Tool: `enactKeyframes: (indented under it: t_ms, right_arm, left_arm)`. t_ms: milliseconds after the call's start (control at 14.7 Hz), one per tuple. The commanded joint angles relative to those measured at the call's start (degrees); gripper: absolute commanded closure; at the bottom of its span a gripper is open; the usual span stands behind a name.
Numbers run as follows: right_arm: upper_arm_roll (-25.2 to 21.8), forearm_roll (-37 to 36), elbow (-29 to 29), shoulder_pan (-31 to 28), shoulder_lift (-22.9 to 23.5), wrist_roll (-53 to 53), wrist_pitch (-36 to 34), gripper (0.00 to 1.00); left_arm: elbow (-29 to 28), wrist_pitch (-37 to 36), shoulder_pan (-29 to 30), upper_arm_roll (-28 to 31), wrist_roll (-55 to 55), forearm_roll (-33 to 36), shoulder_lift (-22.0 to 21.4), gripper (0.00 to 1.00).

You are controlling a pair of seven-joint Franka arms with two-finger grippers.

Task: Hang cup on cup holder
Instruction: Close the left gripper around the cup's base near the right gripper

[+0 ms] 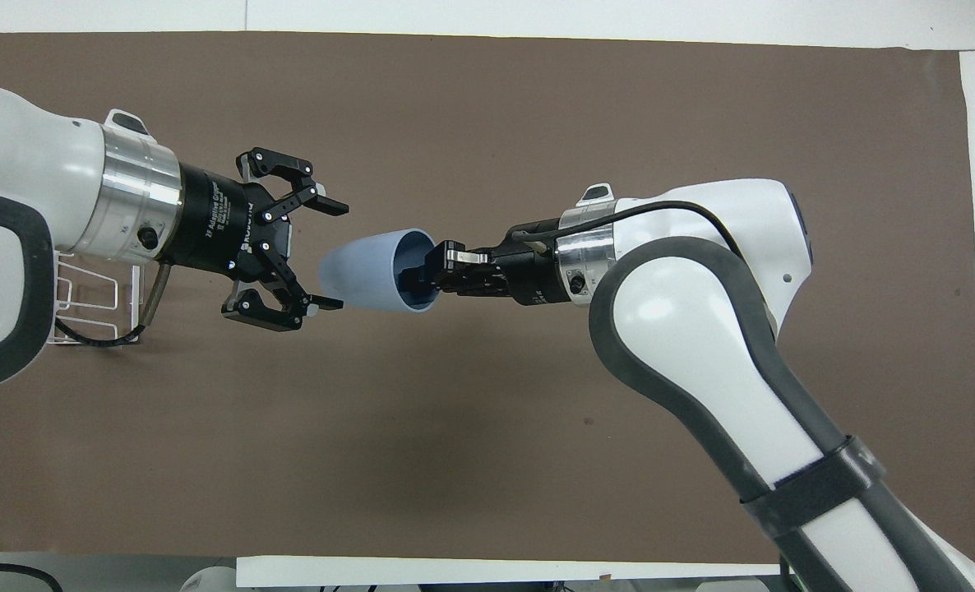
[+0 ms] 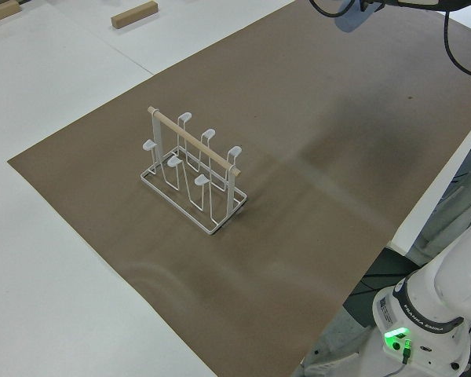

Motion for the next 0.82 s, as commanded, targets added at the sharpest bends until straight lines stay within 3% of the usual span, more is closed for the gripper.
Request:
enactKeyframes:
  t_ms: [0, 205, 273, 341, 409, 477, 614, 750]
  right_arm:
    - [-0.1, 1.3, -1.1, 0.6, -1.0, 0.7, 2.2, 0.97]
    - [-0.1, 1.3, -1.0, 0.6, -0.9, 0.7, 2.3, 0.97]
    - [-0.1, 1.3, -1.0, 0.6, -0.9, 0.7, 2.3, 0.97]
    - [-0.1, 1.3, -0.9, 0.6, -0.8, 0.7, 2.5, 0.97]
    - [-0.1, 1.3, -0.7, 0.6, -0.7, 0.7, 2.6, 0.97]
    - [-0.1, 1.3, -0.7, 0.5, -0.7, 0.7, 2.6, 0.97]
    - [-0.2, 1.3, -0.6, 0.4, -0.7, 0.8, 2.6, 0.97]
    - [-0.2, 1.3, -0.6, 0.1, -0.6, 0.7, 2.6, 0.97]
  left_arm:
    - [-4.4, 2.0, -1.8, 0.8, 0.7, -0.6, -2.1, 0.00]
    - [-6.9, 3.8, -1.8, 0.8, 1.8, -0.5, -3.4, 0.00]
    - [-7.2, 3.9, -1.8, 0.8, 2.0, -0.5, -3.4, 0.05]
    - [-7.1, 3.8, -1.8, 0.8, 2.1, -0.5, -3.5, 0.14]
    - [-6.9, 4.1, -1.8, 0.8, 2.3, 0.0, -3.4, 0.35]
    - [-6.7, 4.8, -1.9, 0.7, 3.4, 2.0, -3.3, 0.63]
    - [-6.7, 6.2, -4.3, 0.6, 6.9, 6.1, -3.2, 1.00]
    - [-6.2, 5.6, -4.0, 0.8, 6.4, 6.1, -2.9, 1.00]
